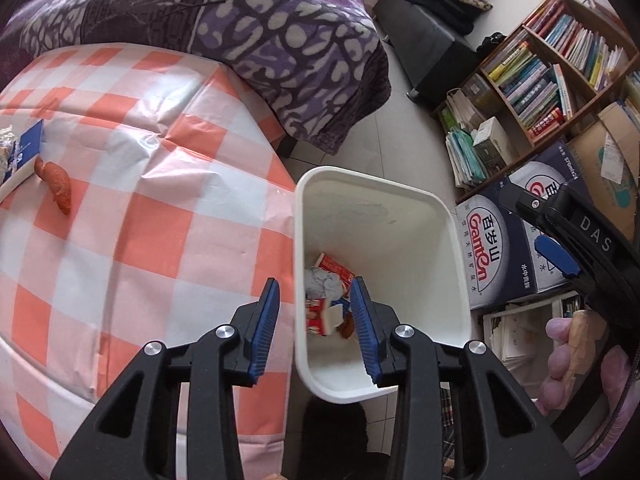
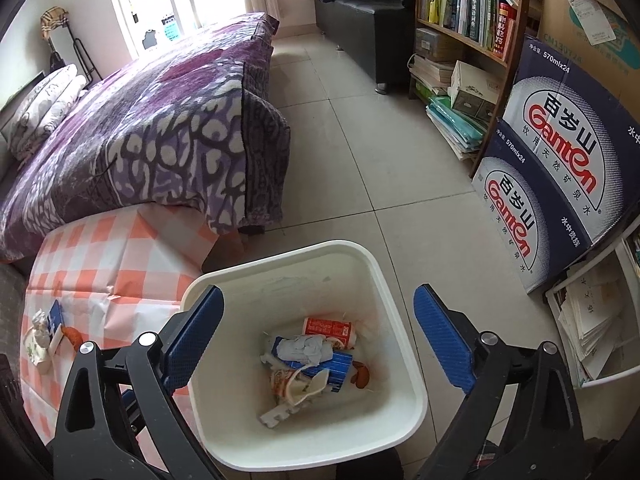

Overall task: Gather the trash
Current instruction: 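Carry both items to the white bin and open both tools, then grasp the white tissue with the left tool while the right tool grasps the second sausage toy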

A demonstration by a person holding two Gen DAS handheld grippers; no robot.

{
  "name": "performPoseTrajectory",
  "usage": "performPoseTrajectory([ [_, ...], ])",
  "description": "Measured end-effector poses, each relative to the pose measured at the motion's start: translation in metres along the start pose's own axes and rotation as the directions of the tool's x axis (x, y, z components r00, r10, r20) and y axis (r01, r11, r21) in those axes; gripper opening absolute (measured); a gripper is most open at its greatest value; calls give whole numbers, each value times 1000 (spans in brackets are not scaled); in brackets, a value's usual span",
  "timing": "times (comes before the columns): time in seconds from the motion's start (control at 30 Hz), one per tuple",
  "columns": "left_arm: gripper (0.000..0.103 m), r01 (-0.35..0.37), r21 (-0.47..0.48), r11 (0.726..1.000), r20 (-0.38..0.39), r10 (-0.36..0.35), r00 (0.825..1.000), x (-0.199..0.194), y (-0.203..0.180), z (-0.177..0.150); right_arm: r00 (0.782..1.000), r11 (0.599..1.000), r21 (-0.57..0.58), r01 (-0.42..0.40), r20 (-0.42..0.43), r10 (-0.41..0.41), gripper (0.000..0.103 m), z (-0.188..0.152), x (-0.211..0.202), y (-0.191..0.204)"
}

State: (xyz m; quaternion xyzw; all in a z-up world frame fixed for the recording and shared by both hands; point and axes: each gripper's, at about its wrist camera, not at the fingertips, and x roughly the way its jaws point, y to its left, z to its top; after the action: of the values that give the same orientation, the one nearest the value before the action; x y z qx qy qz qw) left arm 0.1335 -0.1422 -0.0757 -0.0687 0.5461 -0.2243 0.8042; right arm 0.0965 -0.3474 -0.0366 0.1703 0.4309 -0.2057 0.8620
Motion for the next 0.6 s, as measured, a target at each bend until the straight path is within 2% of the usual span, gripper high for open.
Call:
performPoseTrajectory([
  [0.17,51,-99,-4,995,24,99,995,-7,18,1,1000,999,-30,-29,-4,28,94,-3,0,22],
  [0.23,60,-156,-13,988,32,156,987,-10,29,2,999,998,-54,-40,-15,39,94,-5,3,35],
  [0.37,65,-234,-63,970,22,236,972,-14,62,4,997,994,-86,-69,-36,66,94,-10,6,60],
  [0.5,65,-315,-124,941,7,318,948,-21,100,4,995,986,-141,-90,-60,83,94,-18,12,93],
  [0.6,65,-401,-151,904,29,409,912,-32,126,9,992,976,-187,-110,-84,95,94,-26,18,119],
])
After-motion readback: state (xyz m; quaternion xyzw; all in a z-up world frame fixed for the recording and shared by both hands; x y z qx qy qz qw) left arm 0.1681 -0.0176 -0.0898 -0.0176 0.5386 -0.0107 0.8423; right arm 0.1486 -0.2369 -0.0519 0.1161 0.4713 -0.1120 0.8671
